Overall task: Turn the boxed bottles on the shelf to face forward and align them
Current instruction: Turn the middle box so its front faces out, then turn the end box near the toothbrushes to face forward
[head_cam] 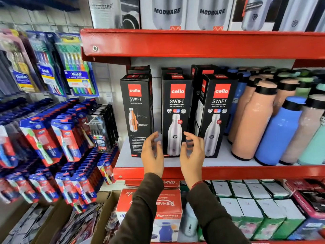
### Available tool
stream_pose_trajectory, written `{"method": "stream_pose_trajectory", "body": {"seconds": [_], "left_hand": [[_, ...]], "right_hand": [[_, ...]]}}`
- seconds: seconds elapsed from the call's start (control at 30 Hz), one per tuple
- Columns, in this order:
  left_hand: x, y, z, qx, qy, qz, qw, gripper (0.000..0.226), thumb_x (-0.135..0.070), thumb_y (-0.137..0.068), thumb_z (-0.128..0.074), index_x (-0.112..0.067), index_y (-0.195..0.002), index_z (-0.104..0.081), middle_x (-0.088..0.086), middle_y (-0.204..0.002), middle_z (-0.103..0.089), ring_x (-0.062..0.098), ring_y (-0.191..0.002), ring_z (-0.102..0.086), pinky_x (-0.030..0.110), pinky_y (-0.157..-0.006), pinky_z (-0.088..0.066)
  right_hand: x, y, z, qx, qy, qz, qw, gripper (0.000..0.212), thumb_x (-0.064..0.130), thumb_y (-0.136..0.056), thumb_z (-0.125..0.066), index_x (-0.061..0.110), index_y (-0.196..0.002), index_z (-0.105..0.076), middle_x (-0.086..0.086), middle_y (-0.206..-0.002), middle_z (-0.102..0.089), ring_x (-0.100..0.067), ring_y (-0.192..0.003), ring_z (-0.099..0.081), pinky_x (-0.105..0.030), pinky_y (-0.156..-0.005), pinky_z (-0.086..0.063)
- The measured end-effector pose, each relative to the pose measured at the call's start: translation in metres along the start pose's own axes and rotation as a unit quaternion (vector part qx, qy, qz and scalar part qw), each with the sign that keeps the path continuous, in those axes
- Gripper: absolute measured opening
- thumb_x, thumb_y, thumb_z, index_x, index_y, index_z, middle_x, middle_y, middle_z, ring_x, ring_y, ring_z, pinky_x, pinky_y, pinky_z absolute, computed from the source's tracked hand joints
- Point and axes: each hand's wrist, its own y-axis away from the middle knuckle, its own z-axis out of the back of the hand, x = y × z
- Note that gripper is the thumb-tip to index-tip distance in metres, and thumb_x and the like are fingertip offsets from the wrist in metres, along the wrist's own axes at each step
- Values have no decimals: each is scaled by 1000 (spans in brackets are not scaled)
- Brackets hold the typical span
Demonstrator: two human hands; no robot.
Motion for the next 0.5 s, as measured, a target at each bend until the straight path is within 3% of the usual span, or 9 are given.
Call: {"method": "stream_pose_trajectory", "body": {"seconds": [0.07, 0.13, 0.23, 0.3, 0.37, 0.43, 0.5], "left_hand": [[-4, -3, 9, -17, -9, -38, 999, 30, -14, -98, -50, -21, -127, -58, -6, -122, -62, 3, -112, -58, 13, -84, -48], [-7, -8, 18, -38, -22, -74, 996, 29, -12, -98, -50, -19, -125, -58, -5, -119, -62, 2, -113, -57, 9, -88, -44], [-6, -18, 35, -85, -63, -112, 988, 33, -5, -95, -52, -14, -126, -56, 3, -120, -57, 14, -116, -54, 23, -100, -42], [-2, -26, 47, -118, -70, -100, 985, 37, -6, -94, -53, -11, -131, -52, 6, -123, -52, 21, -113, -52, 30, -97, -44], [1, -32, 59, -133, -55, -68, 987, 43, -11, -95, -52, -17, -136, -45, -1, -127, -47, 16, -111, -50, 29, -94, -44], [8, -37, 69, -113, -57, -39, 991, 48, -14, -96, -50, -23, -142, -40, -5, -131, -44, 12, -117, -48, 31, -101, -43], [19, -45, 77, -66, -78, -10, 995, 48, -15, -98, -48, -17, -145, -38, 1, -143, -44, 17, -131, -45, 40, -112, -38]], "right_hand": [[11, 0, -5, 4, -13, 27, 1000, 31, 8, -94, -57, 25, -120, -62, 8, -108, -52, -11, -95, -58, -21, -83, -51], [22, 0, -15, 21, -38, 45, 998, 31, 7, -95, -57, 26, -119, -63, 8, -107, -54, -11, -91, -60, -16, -79, -50], [35, 2, -34, 48, -54, 63, 995, 33, 4, -95, -56, 19, -123, -64, 2, -112, -61, -4, -97, -62, -12, -84, -49], [39, 6, -48, 81, -68, 46, 993, 37, 4, -96, -55, 18, -129, -61, 0, -121, -62, 1, -107, -61, -12, -89, -49], [39, 12, -59, 113, -74, 15, 991, 41, 7, -97, -54, 21, -137, -55, 0, -133, -57, 3, -117, -57, -10, -96, -47], [36, 18, -70, 138, -76, -23, 987, 46, 9, -99, -52, 21, -143, -48, -2, -143, -51, -1, -126, -51, -13, -104, -44], [32, 21, -81, 157, -70, -59, 983, 50, 10, -100, -50, 18, -148, -42, -3, -148, -47, -6, -133, -46, -25, -112, -42]]}}
